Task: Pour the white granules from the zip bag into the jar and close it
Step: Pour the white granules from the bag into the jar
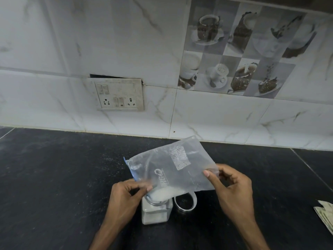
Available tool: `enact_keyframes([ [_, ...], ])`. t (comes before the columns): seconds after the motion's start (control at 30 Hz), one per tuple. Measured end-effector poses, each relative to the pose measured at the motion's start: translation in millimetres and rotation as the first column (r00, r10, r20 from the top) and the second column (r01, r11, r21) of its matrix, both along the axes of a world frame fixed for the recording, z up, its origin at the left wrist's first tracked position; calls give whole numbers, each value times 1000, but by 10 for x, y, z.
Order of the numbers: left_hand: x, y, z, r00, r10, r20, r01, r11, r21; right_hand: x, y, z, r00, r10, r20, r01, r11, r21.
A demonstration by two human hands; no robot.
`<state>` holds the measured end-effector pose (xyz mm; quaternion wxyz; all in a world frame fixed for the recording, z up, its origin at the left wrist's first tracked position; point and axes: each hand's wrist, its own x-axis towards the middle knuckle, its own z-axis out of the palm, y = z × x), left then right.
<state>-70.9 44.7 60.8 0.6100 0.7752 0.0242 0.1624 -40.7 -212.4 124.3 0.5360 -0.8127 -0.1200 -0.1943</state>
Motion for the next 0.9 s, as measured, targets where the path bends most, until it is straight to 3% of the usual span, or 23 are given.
enact_keyframes([
  [0.9, -16, 34, -43, 1000, 23, 21, -24, 999, 23, -81, 41, -3, 999, -49, 20, 48, 997, 65],
])
